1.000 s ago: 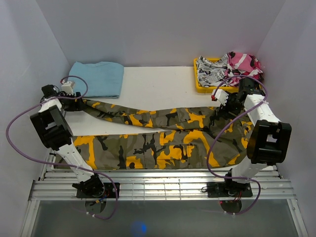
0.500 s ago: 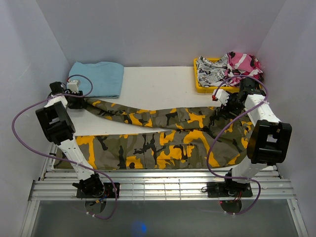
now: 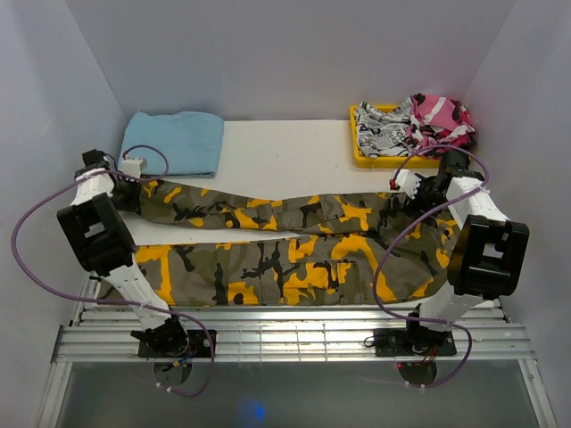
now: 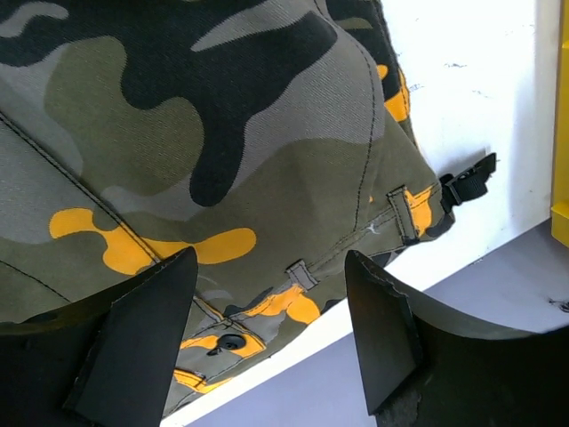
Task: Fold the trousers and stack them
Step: Flatten the trousers out
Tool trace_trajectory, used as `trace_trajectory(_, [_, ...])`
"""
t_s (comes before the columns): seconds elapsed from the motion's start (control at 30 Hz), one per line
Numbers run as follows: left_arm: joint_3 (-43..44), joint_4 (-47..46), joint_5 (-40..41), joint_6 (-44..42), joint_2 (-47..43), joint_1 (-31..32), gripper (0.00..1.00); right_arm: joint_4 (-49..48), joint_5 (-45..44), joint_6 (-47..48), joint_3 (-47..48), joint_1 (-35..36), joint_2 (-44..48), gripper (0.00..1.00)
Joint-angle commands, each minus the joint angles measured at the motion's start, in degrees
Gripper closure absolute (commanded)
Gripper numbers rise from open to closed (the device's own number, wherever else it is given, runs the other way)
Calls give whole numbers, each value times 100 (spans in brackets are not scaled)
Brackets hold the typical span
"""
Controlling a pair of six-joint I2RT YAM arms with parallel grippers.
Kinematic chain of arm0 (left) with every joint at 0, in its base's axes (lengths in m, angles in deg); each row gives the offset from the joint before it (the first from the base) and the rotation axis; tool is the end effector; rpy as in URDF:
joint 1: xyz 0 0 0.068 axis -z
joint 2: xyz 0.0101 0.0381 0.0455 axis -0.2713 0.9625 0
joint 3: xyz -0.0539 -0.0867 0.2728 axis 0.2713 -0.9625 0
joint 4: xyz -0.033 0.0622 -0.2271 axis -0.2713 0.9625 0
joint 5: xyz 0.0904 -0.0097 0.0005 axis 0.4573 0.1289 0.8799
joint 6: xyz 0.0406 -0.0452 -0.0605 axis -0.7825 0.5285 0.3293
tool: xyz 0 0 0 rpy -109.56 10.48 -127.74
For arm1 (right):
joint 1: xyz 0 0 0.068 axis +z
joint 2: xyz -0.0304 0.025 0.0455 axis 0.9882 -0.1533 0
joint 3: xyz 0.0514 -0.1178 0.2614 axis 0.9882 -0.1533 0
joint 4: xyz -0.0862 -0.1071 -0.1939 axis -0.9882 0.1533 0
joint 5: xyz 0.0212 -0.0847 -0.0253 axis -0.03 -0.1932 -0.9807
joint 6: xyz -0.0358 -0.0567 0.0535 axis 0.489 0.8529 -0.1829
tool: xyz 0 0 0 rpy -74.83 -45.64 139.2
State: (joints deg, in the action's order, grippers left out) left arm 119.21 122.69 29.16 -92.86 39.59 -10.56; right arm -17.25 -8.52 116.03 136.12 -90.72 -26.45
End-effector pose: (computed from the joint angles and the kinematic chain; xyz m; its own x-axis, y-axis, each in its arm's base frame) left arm 0.3711 0.1589 0.1776 -0.8906 0.1754 -0.4196 0.2123 0.9763 -0.0425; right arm 0.3242 -0.0385 0.2157 -0.2749 -0.9187 -0.2837 -0.8485 0.3706 -0.3778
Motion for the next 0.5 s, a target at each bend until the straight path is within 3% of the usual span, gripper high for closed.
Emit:
trace_trajectory(0.0, [78,981,255,-527,-1034,-103,100,-186,97,81,-12,-83,118,27])
trace_trajectory(0.27, [902,1871,467,-695,-2204,-235,100,-168,396,265,-126,-294,628,29])
trace_trajectory(0.47, [3170,1661,-69,340,-705,-200,100,-195,739,108,392,-514,426,29])
